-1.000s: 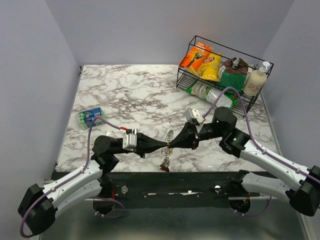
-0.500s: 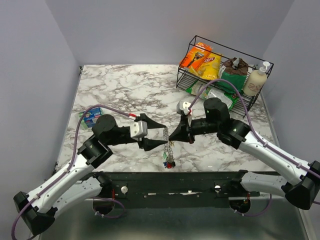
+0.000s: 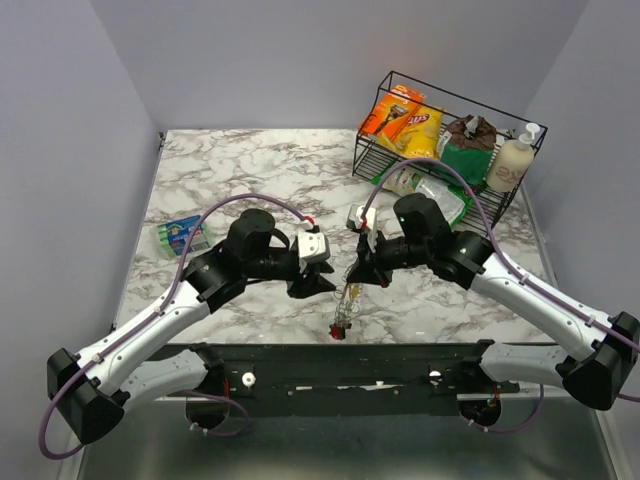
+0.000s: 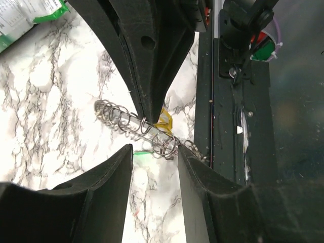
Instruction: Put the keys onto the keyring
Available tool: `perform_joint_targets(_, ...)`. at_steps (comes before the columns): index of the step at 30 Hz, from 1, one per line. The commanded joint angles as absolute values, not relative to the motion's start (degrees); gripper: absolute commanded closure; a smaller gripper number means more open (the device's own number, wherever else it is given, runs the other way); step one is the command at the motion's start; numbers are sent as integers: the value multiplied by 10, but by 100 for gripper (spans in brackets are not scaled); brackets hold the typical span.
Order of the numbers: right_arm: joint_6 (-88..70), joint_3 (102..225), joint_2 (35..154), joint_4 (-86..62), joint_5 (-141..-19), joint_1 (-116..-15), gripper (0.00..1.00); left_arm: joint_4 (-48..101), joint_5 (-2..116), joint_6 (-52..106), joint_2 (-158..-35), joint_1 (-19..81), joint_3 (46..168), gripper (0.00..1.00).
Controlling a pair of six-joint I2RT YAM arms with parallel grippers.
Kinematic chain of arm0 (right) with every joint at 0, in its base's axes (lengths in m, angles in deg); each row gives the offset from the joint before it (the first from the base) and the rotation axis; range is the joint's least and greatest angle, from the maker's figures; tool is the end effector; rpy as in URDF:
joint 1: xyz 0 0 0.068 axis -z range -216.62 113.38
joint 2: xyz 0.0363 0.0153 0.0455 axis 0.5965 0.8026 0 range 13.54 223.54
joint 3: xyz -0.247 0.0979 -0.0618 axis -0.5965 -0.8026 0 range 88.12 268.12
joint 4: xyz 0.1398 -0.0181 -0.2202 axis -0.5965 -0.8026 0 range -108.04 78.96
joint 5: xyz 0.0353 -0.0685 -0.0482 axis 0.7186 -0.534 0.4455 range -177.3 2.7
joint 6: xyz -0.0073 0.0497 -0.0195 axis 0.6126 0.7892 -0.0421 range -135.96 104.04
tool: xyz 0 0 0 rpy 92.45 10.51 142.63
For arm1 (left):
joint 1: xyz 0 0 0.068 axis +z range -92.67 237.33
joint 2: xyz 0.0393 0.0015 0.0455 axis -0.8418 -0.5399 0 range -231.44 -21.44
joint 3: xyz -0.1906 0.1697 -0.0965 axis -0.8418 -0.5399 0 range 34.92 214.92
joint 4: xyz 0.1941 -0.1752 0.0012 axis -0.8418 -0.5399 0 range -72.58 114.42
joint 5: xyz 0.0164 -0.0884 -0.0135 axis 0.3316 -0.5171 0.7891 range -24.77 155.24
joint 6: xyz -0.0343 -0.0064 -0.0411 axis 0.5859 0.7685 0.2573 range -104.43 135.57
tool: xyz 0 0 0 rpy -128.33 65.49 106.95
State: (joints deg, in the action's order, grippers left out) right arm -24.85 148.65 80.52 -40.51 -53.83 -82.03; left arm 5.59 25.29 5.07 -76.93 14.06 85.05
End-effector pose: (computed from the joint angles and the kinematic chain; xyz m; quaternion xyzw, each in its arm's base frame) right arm 0.1620 0.1925 0.3278 -0.5057 0.6992 0.3800 0.3330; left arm 0.1389 -0.1622 0.3264 0.5223 0.6199 -0.4191 0.4090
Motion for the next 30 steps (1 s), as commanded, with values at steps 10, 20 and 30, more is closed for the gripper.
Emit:
perform_joint_targets(10, -259, 1497, 800, -394, -525, -825, 99, 114, 232, 66, -810, 133, 856, 56)
perform_joint_targets(20, -257, 1491, 790, -385, -522, -825, 99, 129, 228, 64, -841, 122, 858, 66)
perform_joint_targets(30, -255, 1486, 783, -378, -522, -826, 99, 113, 217, 45, -860, 116, 868, 100)
